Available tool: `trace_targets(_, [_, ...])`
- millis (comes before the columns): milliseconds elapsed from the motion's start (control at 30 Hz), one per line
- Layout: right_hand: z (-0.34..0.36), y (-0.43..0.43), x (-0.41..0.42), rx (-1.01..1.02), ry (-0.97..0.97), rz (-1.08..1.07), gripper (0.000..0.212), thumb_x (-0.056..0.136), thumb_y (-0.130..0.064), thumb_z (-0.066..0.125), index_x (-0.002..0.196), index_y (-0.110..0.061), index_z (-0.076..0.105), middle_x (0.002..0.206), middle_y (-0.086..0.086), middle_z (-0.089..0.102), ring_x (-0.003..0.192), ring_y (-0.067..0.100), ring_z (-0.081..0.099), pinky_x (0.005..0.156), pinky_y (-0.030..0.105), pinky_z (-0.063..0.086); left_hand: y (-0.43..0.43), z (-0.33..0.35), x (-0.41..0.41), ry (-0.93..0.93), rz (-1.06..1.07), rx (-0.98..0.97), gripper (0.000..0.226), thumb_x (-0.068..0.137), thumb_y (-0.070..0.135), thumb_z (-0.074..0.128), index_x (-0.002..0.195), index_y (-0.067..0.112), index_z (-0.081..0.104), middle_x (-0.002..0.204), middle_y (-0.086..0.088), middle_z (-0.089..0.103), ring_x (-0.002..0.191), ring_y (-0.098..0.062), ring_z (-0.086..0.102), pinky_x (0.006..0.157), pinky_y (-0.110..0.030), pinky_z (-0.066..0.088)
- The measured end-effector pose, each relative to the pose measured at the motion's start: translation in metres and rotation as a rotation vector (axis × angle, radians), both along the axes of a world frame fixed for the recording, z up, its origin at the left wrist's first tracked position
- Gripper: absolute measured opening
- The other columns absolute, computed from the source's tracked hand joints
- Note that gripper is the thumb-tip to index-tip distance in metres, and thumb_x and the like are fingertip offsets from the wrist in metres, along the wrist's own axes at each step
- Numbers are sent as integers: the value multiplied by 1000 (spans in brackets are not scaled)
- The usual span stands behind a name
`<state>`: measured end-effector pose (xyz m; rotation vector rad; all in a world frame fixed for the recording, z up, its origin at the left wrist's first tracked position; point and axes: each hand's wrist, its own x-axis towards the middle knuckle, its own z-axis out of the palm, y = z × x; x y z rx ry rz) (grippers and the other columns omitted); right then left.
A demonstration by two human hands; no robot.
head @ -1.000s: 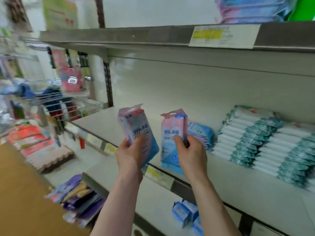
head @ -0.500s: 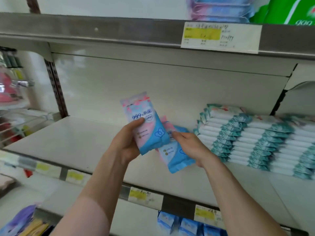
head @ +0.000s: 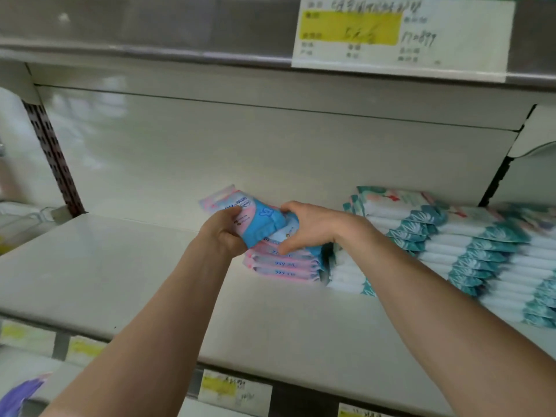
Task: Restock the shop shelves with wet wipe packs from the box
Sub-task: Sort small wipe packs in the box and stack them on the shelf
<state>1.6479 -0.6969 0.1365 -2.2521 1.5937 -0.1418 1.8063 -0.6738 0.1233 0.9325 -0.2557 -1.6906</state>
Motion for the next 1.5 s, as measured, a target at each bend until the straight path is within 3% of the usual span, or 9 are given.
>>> trace_targets(167, [-13,-20,4,-52,146,-52,57,70,-36,71,119,-34,42,115,-6,52,100,21,54,87,38,48,-14,-14,7,-70,25,70,27,101,19,44,116,0,57,121,-18,61,113,-31,60,87,-43,44])
trace_targets(267, [-19,-24,0,-42,183,-102,53,73,-35,66,120,-36,42,113,-2,51,100,24,51,83,35,45,-23,-18,20,-136,51,55,21,99,19,47,90,5,58,80,-15,69,58,-28,69,89,-40,46])
trace_targets(333, [-22,-25,0,-56,188,-110,52,75,-34,66,122,-36,43,117,-1,50,101,24,48,80,33,41,-27,-18,26,-145,74,42,23,99,19,47,83,5,58,57,-13,67,44,-27,64,94,-40,46])
trace_targets(600, [-27,-24,2,-147,285,-19,55,79,-34,70,128,-25,47,129,1,48,119,23,47,88,31,38,-22,-17,25,-108,15,10,11,94,12,54,93,3,61,73,-16,70,73,-31,65,64,-45,50])
trace_targets(767, [0,-21,6,-141,-311,-110,29,91,-25,59,119,-18,61,125,1,58,115,18,55,92,24,43,-20,-21,14,-84,-31,-33,13,93,2,51,100,3,61,91,-15,68,75,-27,67,66,-41,51])
trace_targets(833, [7,-14,13,-76,-411,-76,40,85,-36,67,120,-21,57,120,-1,57,109,17,58,94,29,47,-23,-21,7,-94,-48,-35,12,94,1,50,98,0,60,89,-15,67,71,-24,67,65,-39,56])
trace_targets(967, [13,-5,24,-82,-161,6,70,70,-46,77,126,-23,42,113,-5,52,102,16,54,88,32,47,-26,-10,-12,-212,-89,-85,14,96,3,48,86,0,57,58,-12,65,54,-18,65,56,-28,55])
trace_targets(1267, [6,-26,1,-73,119,-26,54,76,-19,74,121,-22,45,113,-4,46,96,19,49,76,29,41,-37,-15,12,-908,-19,-64,15,85,8,63,75,7,53,72,-9,54,60,-18,49,55,-28,42])
trace_targets(1500, [-11,-29,-3,-83,255,-35,55,71,-33,75,116,-28,44,116,-4,50,100,21,52,90,40,48,-46,-25,10,-1186,-77,-141,4,86,12,62,86,9,59,77,-6,52,71,-25,45,56,-24,36])
